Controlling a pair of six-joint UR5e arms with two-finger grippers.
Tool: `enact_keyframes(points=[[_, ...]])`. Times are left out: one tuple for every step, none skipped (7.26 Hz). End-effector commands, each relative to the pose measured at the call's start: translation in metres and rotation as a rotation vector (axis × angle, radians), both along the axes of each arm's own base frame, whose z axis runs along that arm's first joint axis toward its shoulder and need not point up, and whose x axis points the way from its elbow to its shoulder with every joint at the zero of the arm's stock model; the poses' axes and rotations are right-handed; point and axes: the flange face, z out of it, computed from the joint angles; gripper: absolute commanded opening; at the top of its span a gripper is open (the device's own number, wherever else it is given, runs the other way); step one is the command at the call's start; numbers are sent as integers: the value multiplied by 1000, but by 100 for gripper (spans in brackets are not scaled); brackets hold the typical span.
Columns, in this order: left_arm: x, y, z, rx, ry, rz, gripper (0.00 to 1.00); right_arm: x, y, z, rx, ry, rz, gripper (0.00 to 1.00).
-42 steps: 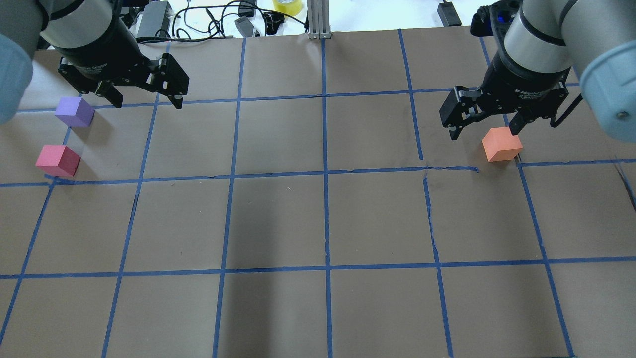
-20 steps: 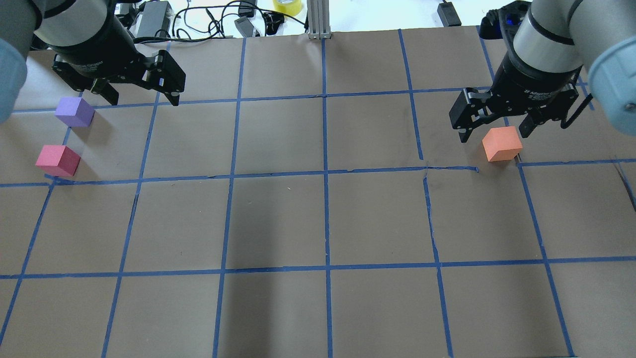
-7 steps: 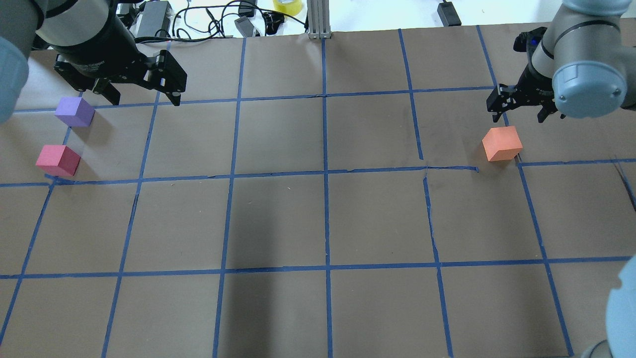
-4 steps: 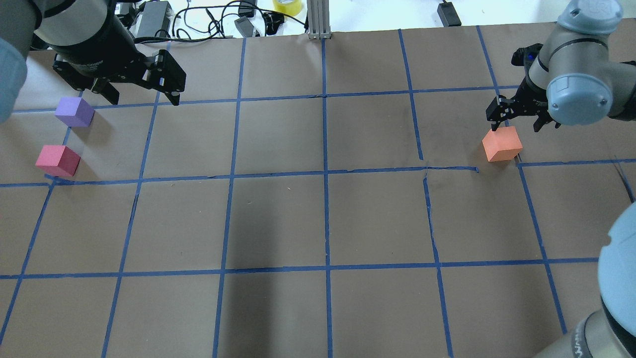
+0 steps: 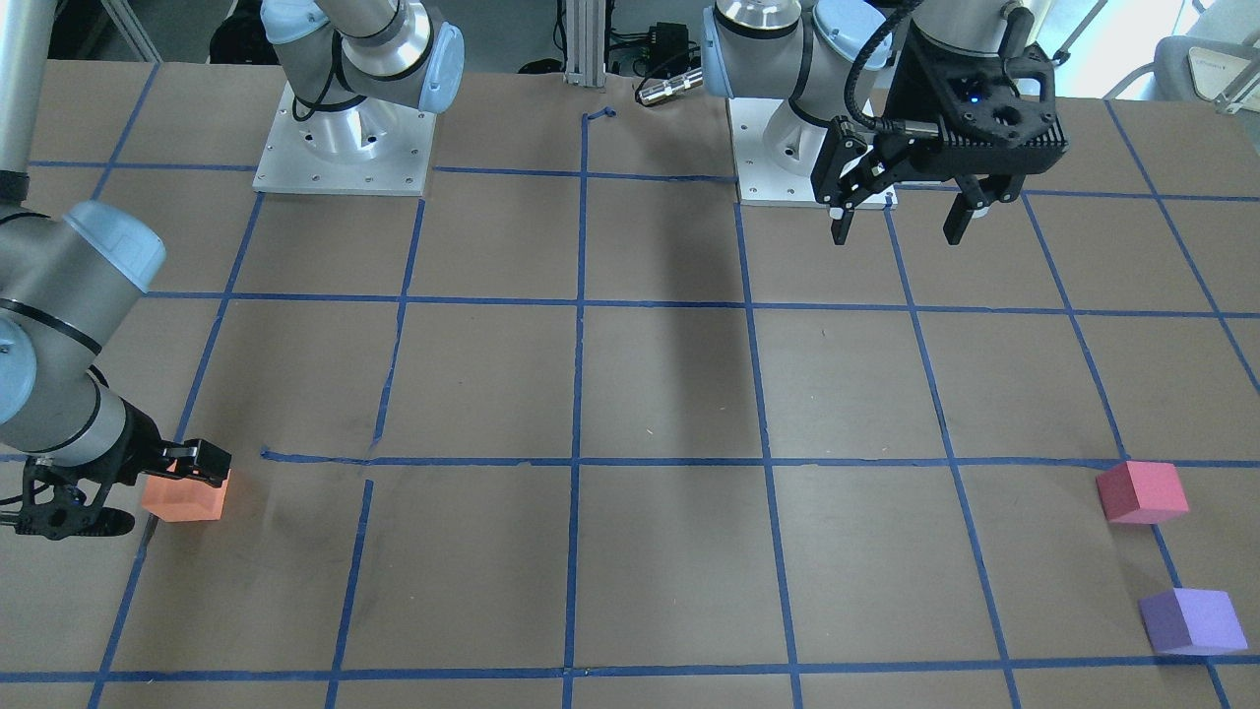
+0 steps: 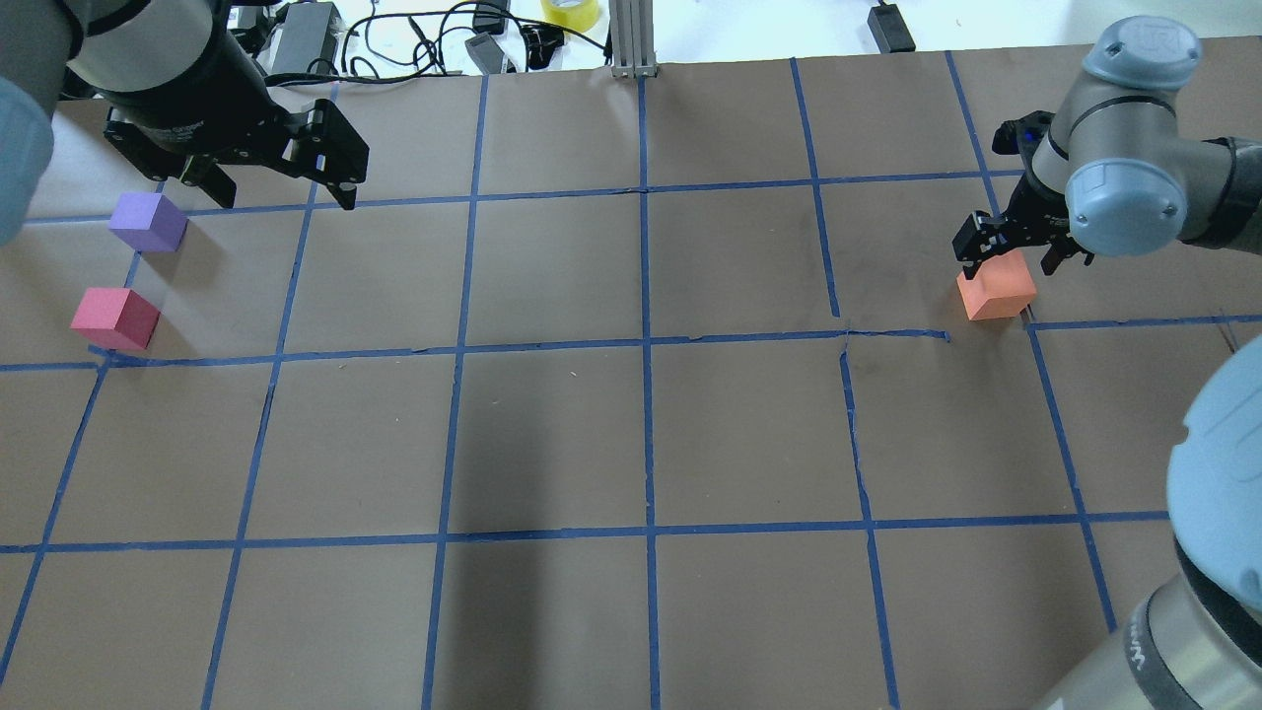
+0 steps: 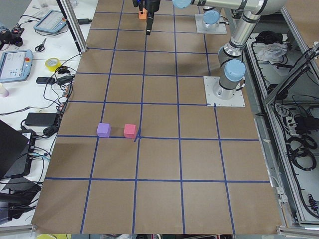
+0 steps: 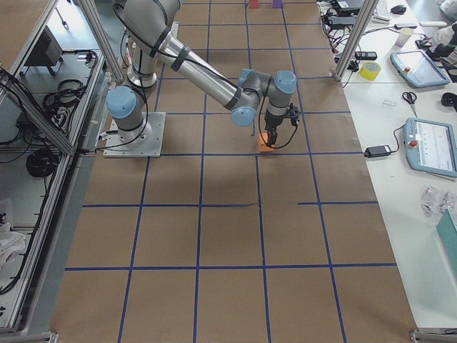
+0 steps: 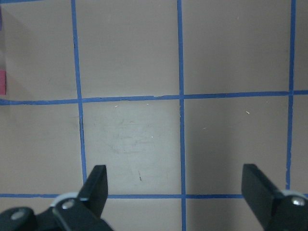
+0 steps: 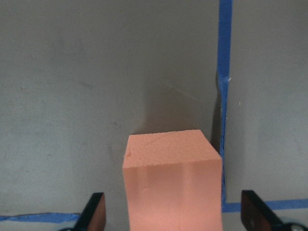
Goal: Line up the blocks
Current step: 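Lower the right gripper over the orange cube and close on it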
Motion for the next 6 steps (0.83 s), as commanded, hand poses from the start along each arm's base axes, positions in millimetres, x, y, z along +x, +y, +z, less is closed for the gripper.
enact_keyframes(points=[[0,0,0,0,0,0,100,-1,0,-16,29,-7,3,86],[0,0,0,0,0,0,100,-1,0,-19,34,-7,5,56],[0,0,0,0,0,0,100,-1,1,-20,42,-9,3,11],[0,0,0,0,0,0,100,0,0,-14,33,-4,0,0],[0,0,0,0,0,0,100,1,-3,3,5,6,0,0],[-1,0,0,0,0,-1,100,10,-2,22,-26,16,8,0]])
